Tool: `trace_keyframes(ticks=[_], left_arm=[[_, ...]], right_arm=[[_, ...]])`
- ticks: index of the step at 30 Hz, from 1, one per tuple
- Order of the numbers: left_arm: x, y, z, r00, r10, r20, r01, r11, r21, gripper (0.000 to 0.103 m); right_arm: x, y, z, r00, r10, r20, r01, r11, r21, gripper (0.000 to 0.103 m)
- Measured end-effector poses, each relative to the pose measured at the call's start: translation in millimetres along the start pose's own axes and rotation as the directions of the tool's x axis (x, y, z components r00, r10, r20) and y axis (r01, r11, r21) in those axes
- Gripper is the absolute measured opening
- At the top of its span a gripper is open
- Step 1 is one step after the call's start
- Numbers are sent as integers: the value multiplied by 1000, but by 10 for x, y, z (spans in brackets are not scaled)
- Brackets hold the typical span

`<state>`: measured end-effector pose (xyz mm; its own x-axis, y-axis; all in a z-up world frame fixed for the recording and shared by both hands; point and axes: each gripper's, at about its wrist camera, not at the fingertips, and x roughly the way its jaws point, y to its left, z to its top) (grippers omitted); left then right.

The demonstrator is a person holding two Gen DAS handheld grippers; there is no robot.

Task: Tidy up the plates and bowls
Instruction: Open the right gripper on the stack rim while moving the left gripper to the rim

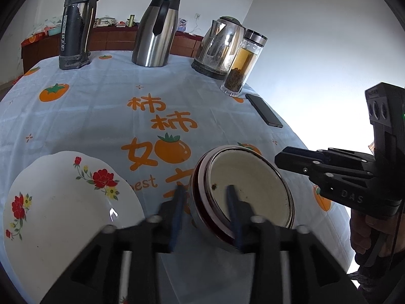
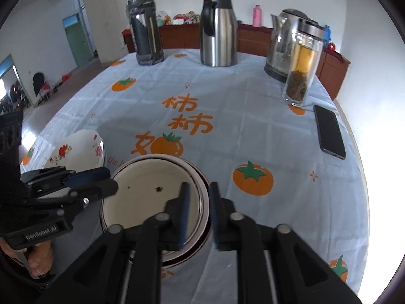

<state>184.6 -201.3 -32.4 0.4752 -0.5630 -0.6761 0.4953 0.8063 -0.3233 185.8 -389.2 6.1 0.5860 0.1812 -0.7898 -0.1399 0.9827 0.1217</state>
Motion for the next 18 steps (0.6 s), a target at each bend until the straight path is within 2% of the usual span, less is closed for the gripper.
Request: trace_keyframes(ticks=[1, 2, 3, 10, 18], left_arm=[[-4, -2, -5, 1000, 2, 3, -2, 1000, 0, 56], [-7, -6, -8, 1000, 1, 5, -1, 1000, 3, 56], [-5, -11, -10, 1000, 0, 4, 0, 1000, 6, 56], [57, -37, -37, 1000, 0, -18, 1, 1000, 15, 56], [110, -36, -59, 1000, 10, -29, -9, 1000, 21, 56]], right_arm=[[-18, -9, -22, 1000, -2, 10, 1, 1000, 11, 39], [-43, -23, -56, 1000, -3, 22, 2, 1000, 27, 48], [-67, -40, -95, 999, -4, 32, 2, 999, 45, 50], [-129, -155, -329, 998, 13, 66, -23, 987, 157, 52], [-11, -176, -493, 995, 54, 84, -74, 966, 247, 52]])
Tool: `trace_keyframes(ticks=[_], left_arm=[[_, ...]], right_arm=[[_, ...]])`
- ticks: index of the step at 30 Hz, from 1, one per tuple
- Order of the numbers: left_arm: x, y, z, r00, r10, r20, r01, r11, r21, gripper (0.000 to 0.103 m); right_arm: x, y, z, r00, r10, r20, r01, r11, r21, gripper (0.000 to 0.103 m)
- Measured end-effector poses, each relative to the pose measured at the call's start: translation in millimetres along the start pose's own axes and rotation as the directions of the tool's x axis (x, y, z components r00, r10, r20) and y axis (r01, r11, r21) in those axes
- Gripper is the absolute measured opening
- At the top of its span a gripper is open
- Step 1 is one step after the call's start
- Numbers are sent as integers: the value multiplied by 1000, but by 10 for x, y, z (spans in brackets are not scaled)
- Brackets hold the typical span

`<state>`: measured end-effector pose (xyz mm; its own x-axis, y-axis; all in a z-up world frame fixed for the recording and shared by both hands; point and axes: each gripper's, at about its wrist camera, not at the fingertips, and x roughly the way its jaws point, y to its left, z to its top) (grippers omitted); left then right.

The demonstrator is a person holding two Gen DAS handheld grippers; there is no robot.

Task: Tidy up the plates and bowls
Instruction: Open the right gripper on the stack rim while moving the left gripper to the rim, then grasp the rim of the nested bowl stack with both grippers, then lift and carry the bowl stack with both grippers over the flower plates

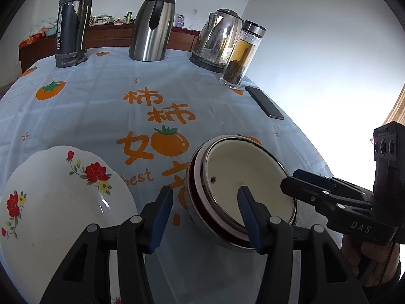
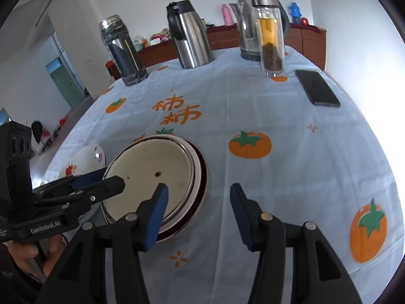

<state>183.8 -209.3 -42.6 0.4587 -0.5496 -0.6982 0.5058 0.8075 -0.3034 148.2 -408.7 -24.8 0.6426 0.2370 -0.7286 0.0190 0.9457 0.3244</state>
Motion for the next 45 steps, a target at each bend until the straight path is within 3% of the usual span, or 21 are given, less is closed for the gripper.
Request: trace_keyframes(ticks=[7, 9, 10, 15, 26, 45], left_arm=[[39, -12, -25, 1000, 0, -10, 0, 1000, 4, 56], [59, -18, -30, 1000, -5, -16, 5, 1000, 4, 56], [65, -23, -30, 1000, -9, -18, 9, 1000, 4, 50], [76, -53, -37, 1000, 6, -16, -5, 1000, 16, 47], [-9, 27, -11, 999, 33, -7, -33, 999, -31, 34], [-182, 50, 22, 999, 25, 43, -23, 998, -56, 30]], right_arm=[[32, 8, -81, 1000, 28, 7, -29, 999, 36, 51], [46, 3, -94, 999, 39, 8, -39, 998, 48, 43], [56, 8, -88, 999, 46, 5, -46, 998, 51, 39], [81, 95, -58, 1000, -12, -1, 12, 1000, 15, 34], [36, 141, -1, 1000, -18, -3, 18, 1000, 17, 25], [-24, 195, 82, 1000, 2, -6, -2, 1000, 5, 23]])
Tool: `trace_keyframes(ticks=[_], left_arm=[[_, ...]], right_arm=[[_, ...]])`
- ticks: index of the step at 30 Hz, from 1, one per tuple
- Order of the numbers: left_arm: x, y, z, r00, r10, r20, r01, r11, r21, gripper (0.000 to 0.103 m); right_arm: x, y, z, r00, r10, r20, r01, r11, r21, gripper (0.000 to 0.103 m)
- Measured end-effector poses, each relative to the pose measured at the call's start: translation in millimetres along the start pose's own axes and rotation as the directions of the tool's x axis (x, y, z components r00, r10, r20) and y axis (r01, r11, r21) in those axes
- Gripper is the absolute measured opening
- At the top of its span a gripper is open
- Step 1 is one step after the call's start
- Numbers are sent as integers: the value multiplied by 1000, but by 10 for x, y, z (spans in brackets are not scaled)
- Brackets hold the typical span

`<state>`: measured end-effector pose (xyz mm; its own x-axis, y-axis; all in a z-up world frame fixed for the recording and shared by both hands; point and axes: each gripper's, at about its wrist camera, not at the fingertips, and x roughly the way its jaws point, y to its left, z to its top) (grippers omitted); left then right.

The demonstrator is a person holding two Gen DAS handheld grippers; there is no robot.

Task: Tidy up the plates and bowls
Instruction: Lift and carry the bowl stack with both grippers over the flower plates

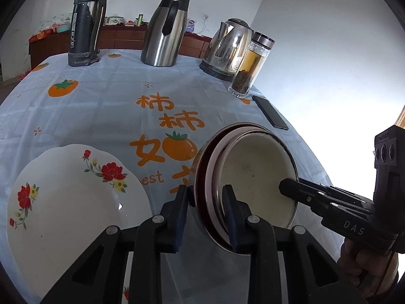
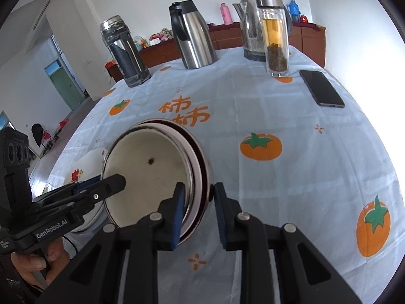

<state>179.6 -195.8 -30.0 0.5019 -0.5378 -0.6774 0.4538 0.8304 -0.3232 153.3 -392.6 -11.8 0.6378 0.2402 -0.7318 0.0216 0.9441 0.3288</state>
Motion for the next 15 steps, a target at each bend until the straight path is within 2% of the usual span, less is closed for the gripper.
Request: trace_keyframes(ticks=[15], left_arm=[[-180, 22, 13, 998, 21, 60, -21, 1000, -2, 29]], right_arm=[[-58, 143, 20, 1000, 2, 7, -1, 999, -42, 23]])
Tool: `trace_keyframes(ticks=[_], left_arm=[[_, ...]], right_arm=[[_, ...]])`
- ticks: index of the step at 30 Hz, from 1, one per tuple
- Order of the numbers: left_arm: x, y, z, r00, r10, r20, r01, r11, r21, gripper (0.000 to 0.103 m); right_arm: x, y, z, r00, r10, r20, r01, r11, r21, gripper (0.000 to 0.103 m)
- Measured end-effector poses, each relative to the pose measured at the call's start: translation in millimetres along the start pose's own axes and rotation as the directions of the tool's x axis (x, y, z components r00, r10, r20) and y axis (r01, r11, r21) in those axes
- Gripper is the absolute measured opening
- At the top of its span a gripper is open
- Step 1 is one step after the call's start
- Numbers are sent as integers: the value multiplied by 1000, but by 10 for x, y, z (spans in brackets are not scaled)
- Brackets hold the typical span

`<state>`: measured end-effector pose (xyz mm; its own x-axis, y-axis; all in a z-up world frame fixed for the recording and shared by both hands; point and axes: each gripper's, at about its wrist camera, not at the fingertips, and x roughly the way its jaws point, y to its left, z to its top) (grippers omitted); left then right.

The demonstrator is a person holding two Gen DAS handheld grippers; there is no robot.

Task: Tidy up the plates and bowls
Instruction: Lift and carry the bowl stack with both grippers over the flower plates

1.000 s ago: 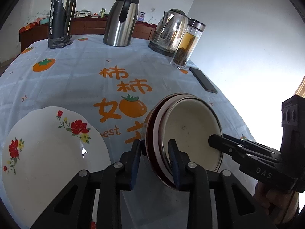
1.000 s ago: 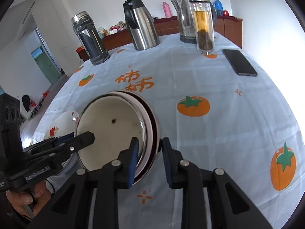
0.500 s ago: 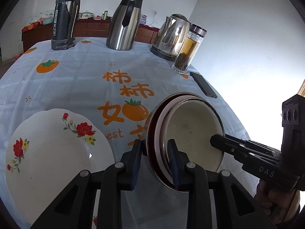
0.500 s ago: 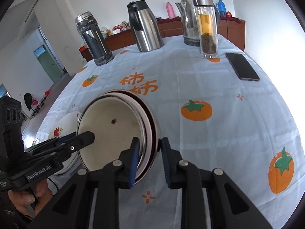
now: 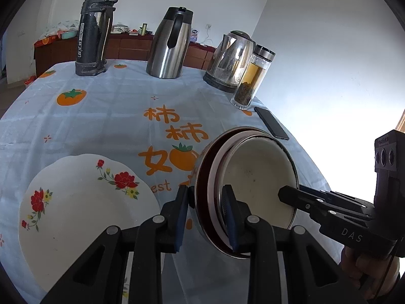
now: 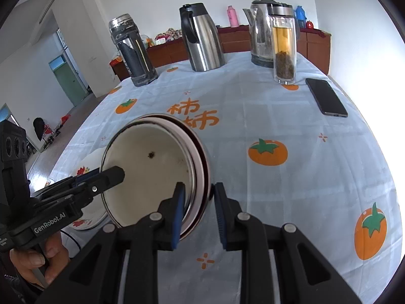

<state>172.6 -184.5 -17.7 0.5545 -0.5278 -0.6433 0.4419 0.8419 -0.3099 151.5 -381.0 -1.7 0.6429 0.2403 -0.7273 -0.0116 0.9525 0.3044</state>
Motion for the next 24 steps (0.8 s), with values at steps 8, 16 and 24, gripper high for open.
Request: trace_keyframes(ticks=[8, 16, 24], left_arm=[[-88, 37, -1, 1000, -2, 16, 2, 1000, -15, 29], [-277, 129, 2, 999, 16, 40, -15, 999, -35, 29], [-454, 267, -33, 997, 53, 59, -49, 997, -61, 29]], right_arm=[[-74, 95, 27, 1000, 1, 16, -1, 1000, -19, 23], [-107, 239, 67, 999, 30, 19, -29, 998, -51, 23], [-60, 453, 93, 998, 64, 15, -62, 994, -93, 23]])
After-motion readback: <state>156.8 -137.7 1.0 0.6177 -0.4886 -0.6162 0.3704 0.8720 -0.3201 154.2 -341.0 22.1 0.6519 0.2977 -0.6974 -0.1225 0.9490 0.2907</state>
